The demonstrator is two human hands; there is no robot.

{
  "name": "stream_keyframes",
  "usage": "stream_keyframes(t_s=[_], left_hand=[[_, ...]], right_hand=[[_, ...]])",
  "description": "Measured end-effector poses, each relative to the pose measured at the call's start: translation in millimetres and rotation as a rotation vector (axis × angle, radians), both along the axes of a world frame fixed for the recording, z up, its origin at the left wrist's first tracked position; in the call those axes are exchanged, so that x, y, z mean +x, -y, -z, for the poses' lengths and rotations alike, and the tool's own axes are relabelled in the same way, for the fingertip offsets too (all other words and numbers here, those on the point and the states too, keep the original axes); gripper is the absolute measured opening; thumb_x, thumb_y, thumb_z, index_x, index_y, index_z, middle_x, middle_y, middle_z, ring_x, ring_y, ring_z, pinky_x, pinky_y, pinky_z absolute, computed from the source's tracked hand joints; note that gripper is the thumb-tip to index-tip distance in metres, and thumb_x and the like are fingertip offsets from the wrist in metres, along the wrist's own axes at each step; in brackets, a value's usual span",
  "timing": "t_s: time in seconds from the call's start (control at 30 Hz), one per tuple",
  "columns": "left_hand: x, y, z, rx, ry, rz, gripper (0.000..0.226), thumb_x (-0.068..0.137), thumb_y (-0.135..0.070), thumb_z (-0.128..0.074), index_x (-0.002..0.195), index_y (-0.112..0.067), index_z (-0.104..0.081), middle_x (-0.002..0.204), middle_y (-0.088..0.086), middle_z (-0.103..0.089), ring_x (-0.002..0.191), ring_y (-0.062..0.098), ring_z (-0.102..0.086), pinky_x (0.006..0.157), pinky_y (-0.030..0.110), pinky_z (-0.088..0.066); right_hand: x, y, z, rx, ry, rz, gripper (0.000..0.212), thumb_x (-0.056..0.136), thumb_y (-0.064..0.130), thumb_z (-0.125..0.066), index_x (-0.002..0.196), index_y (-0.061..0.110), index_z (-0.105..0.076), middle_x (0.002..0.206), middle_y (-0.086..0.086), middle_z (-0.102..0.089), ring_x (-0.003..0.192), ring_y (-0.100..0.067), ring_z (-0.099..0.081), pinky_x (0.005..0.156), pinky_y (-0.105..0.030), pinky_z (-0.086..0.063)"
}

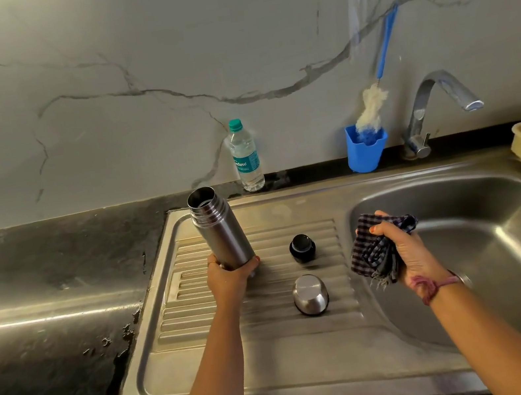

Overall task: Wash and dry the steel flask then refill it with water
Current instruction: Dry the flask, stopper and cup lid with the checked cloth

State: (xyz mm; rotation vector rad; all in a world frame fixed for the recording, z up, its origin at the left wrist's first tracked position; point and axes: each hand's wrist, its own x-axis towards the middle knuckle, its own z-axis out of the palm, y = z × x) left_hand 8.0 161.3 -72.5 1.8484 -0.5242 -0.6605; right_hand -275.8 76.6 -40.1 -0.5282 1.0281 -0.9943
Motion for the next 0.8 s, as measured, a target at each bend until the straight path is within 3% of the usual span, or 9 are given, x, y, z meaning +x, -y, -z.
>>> stream_keyframes(t_s=[0.17, 0.33, 0.43, 0.53, 0.6, 0.67, 0.73, 0.8], left_hand=[[-2.2, -0.7, 5.4, 0.022, 0.002, -0.007, 0.073, 0.060, -0.012, -0.094, 0.118, -0.021, -0.050, 0.102, -0.002, -0.064, 0.078, 0.008, -0.062, 0.063, 0.020, -0.047], [-1.3, -0.1, 7.8, 0.030, 0.024, 0.002, 0.074, 0.060, -0.018, -0.094, 0.118, -0.023, -0.048, 0.109, 0.000, -0.064, 0.085, 0.014, -0.063, 0.065, 0.022, -0.048], [-0.4, 0.4, 13.4, 0.026, 0.032, -0.013, 0.074, 0.060, -0.021, -0.095, 0.117, -0.025, -0.048, 0.114, 0.003, -0.065, 0.094, 0.021, -0.065, 0.080, 0.037, -0.057], [-5.8, -0.6, 13.4, 0.028, 0.055, -0.011, 0.084, 0.060, -0.025, -0.095, 0.126, -0.025, -0.044, 0.122, 0.005, -0.062, 0.108, 0.028, -0.063, 0.093, 0.045, -0.055], [-13.6, -2.2, 10.4, 0.022, 0.067, -0.036, 0.112, 0.058, -0.029, -0.096, 0.148, -0.022, -0.029, 0.143, 0.009, -0.048, 0.129, 0.034, -0.051, 0.107, 0.050, -0.045], [-28.2, -8.1, 1.0, 0.007, 0.072, -0.113, 0.132, 0.060, -0.028, -0.095, 0.158, -0.018, -0.007, 0.161, 0.012, -0.017, 0.146, 0.034, -0.026, 0.117, 0.048, -0.029], [-44.7, -16.2, -3.3, -0.077, 0.151, -0.136, 0.134, 0.062, -0.027, -0.094, 0.158, -0.017, -0.001, 0.161, 0.010, -0.001, 0.149, 0.030, -0.012, 0.117, 0.046, -0.025], [-60.5, -23.8, -3.3, -0.208, 0.358, -0.119, 0.126, 0.064, -0.023, -0.093, 0.156, -0.016, -0.007, 0.158, 0.012, -0.003, 0.148, 0.023, -0.008, 0.118, 0.043, -0.023]], right_hand=[[-1.4, -0.8, 1.6, 0.000, -0.009, -0.010, 0.048, 0.090, 0.006, -0.058, 0.135, 0.022, -0.053, 0.116, -0.014, -0.063, 0.099, -0.028, -0.062, 0.088, -0.047, -0.051], [-0.6, 0.7, 5.7, 0.013, -0.007, -0.007, 0.049, 0.088, 0.007, -0.060, 0.134, 0.022, -0.054, 0.121, -0.015, -0.062, 0.103, -0.029, -0.062, 0.089, -0.049, -0.052], [-0.3, 1.1, 7.6, 0.018, -0.002, 0.002, 0.049, 0.088, 0.006, -0.060, 0.133, 0.022, -0.054, 0.122, -0.015, -0.062, 0.103, -0.029, -0.061, 0.089, -0.048, -0.051], [-1.6, 0.5, 8.1, 0.028, 0.013, 0.014, 0.048, 0.088, 0.007, -0.060, 0.133, 0.021, -0.055, 0.121, -0.015, -0.062, 0.102, -0.028, -0.062, 0.087, -0.046, -0.052], [-4.0, 0.2, 8.8, 0.040, 0.022, 0.019, 0.048, 0.088, 0.008, -0.061, 0.133, 0.021, -0.055, 0.118, -0.014, -0.063, 0.100, -0.028, -0.062, 0.087, -0.046, -0.052], [-7.4, 0.0, 9.4, 0.038, 0.016, 0.017, 0.048, 0.088, 0.008, -0.061, 0.133, 0.021, -0.054, 0.114, -0.012, -0.064, 0.097, -0.027, -0.063, 0.085, -0.045, -0.053], [-11.4, -0.1, 10.7, 0.032, 0.011, 0.019, 0.048, 0.088, 0.009, -0.061, 0.134, 0.023, -0.054, 0.115, -0.012, -0.063, 0.096, -0.026, -0.063, 0.082, -0.044, -0.053], [-15.7, -0.2, 11.7, 0.034, 0.014, 0.022, 0.048, 0.087, 0.010, -0.061, 0.133, 0.024, -0.054, 0.117, -0.012, -0.063, 0.097, -0.026, -0.062, 0.082, -0.044, -0.053]])
